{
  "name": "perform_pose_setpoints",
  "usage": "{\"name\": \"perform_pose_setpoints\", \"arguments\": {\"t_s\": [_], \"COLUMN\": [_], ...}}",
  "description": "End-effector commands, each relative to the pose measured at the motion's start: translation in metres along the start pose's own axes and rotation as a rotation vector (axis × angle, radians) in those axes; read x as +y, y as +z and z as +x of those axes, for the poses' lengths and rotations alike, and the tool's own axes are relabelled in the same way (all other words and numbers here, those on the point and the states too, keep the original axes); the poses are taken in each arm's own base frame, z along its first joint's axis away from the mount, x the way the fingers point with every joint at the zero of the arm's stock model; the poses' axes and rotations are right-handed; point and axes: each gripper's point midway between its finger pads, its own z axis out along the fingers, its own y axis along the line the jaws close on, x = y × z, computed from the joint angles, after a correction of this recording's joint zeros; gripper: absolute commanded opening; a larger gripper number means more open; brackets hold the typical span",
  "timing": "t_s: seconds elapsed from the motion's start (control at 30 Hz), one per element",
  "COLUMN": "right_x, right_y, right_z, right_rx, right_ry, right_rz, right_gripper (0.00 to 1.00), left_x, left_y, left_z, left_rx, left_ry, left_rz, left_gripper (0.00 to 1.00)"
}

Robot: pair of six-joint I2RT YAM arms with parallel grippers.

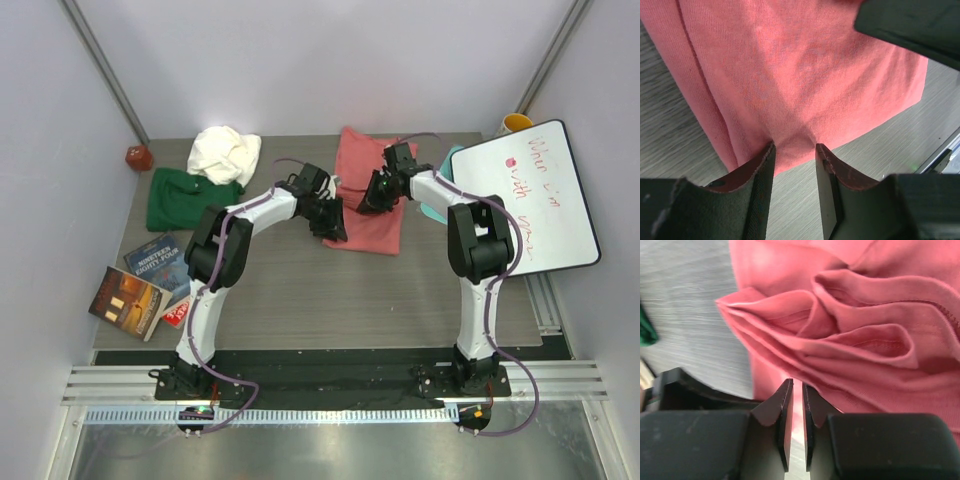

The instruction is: Fold and stack the t-shirts

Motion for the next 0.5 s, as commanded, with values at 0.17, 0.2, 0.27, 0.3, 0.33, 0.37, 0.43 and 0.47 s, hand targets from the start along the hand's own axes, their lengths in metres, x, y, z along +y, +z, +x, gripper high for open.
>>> {"name": "perform_pose_setpoints", "arguments": {"t_s": [0.17, 0.2, 0.27, 0.3, 0.33, 0.37, 0.43, 0.47], "right_x": [-0.012, -0.014, -0.016, -0.017, -0.022, -0.022, -0.029, -0.031], "right_y": [0.007, 0.008, 0.01, 0.011, 0.017, 0.017, 0.021, 0.025], "right_z": [-0.011, -0.014, -0.019, -0.022, -0.022, -0.028, -0.032, -0.035], "right_rx": [-0.034, -0.045, -0.056, -0.061, -0.053, -0.063, -0.062, -0.065], "right_ry": [-0.063, -0.068, -0.076, -0.078, -0.075, -0.073, -0.06, -0.056], "right_rz": [0.075, 0.091, 0.1, 0.105, 0.118, 0.116, 0.125, 0.129], "right_gripper": [0.16, 0.16, 0.15, 0.16, 0.16, 0.16, 0.15, 0.15], "left_x": [0.021, 0.02, 0.02, 0.022, 0.02, 0.02, 0.02, 0.02], "left_y": [0.004, 0.004, 0.004, 0.005, 0.004, 0.003, 0.003, 0.002], "left_z": [0.045, 0.047, 0.055, 0.061, 0.064, 0.067, 0.076, 0.079], "left_rx": [0.129, 0.135, 0.151, 0.163, 0.172, 0.181, 0.2, 0.209], "left_ry": [-0.02, -0.016, -0.002, -0.003, 0.004, 0.01, 0.018, 0.024], "left_rz": [-0.074, -0.075, -0.079, -0.085, -0.085, -0.085, -0.094, -0.098], "left_gripper": [0.37, 0.36, 0.36, 0.36, 0.35, 0.35, 0.35, 0.35]}}
